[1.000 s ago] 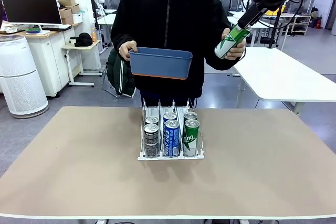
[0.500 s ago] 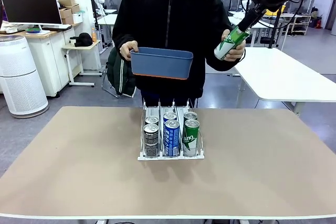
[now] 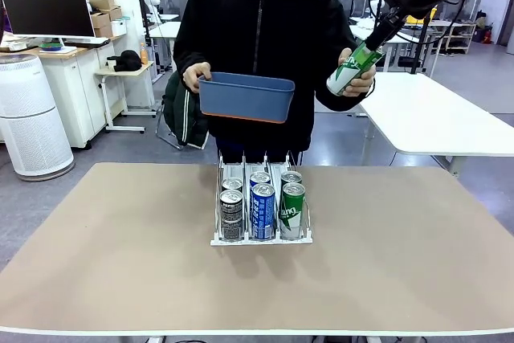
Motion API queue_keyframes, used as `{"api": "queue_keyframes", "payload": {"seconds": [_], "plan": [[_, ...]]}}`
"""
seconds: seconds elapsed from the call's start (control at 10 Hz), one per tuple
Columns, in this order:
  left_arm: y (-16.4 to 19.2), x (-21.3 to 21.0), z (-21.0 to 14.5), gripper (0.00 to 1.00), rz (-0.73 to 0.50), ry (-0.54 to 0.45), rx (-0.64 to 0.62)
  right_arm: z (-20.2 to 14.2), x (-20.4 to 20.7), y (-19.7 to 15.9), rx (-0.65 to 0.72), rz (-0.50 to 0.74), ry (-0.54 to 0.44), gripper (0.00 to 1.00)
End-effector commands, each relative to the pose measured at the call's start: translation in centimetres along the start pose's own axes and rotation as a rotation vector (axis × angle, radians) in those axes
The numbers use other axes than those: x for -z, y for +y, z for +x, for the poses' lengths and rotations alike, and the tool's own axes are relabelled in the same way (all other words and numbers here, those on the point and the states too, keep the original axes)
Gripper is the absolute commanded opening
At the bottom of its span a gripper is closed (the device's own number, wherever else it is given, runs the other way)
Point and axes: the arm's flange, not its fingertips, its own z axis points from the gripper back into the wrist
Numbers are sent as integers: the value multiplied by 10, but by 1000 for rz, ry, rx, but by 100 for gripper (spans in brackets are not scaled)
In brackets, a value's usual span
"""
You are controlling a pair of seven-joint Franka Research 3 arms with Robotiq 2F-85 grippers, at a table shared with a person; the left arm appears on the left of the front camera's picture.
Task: Fill the beverage cans into the dispenser.
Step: Pick up the Sprite handed by the human, then place the picked Sprite in the line of the Automatic Can Dispenser with the same cans.
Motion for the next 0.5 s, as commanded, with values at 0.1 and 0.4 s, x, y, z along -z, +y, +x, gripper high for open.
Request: {"api": "queue_keyframes", "payload": {"seconds": [0.1,0.4], "plan": [[2,0,-1,100,8,-1,-3,-2,3,1,-31,8,21,19],[2,0,-1,100,8,-1,-3,0,0,0,-10,1,5,0]]}}
